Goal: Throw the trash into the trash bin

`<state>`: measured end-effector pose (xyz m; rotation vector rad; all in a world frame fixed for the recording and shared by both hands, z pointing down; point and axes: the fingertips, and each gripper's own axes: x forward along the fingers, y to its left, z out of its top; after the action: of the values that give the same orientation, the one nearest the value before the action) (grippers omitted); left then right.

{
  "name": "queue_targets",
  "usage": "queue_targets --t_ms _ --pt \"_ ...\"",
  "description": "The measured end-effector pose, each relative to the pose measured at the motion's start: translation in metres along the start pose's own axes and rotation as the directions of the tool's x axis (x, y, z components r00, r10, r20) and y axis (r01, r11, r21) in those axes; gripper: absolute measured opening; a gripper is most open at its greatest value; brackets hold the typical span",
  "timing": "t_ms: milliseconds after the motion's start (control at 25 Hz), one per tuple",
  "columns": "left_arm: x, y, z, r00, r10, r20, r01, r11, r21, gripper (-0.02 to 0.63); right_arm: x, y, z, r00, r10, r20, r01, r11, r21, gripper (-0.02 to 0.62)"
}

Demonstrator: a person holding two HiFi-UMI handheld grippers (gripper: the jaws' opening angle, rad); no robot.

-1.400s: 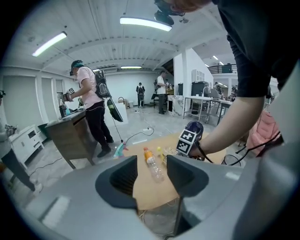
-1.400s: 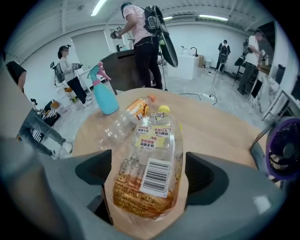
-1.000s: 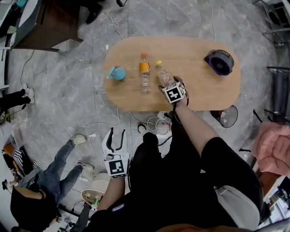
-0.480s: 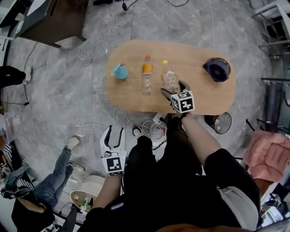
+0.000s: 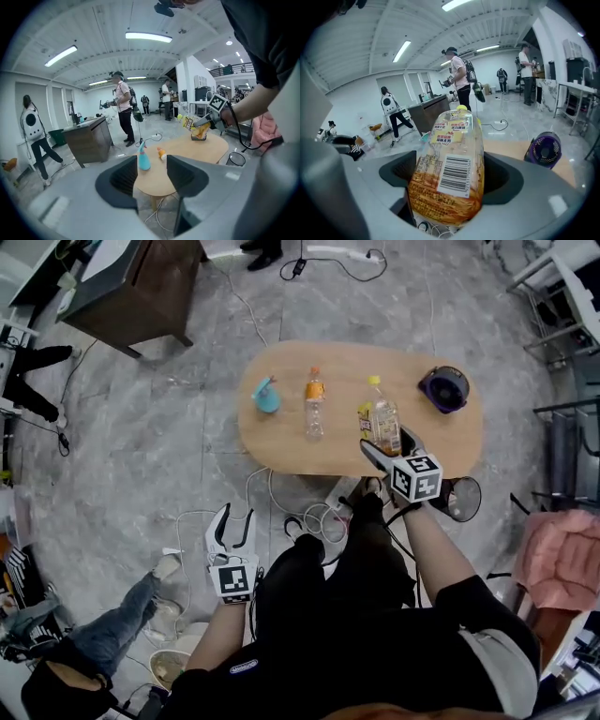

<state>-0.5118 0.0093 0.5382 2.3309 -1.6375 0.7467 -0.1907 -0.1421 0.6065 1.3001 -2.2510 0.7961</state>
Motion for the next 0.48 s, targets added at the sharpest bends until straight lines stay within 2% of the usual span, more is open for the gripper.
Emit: queue_targets --t_ms 160,280,480 --pt "-0.021 0.004 0.011 0.999 -0.012 0.032 0.011 1.0 0.022 0.201 -0.049 0.01 0.005 0.999 -0.013 0.032 0.011 0.999 0.049 0.454" --pt "-0.029 -0.003 0.013 0.999 -0.024 0.028 0.023 0.999 0.041 0.201 -0.08 0.011 0.008 0.998 -0.019 0.067 0.014 0.997 0.072 0.454" --pt "-0.026 -0.039 0.024 0.998 -0.056 0.032 0.053 0.995 0.08 0.202 -0.119 -0.009 0.008 0.989 -0.021 0.148 0.004 0.994 0.111 0.454"
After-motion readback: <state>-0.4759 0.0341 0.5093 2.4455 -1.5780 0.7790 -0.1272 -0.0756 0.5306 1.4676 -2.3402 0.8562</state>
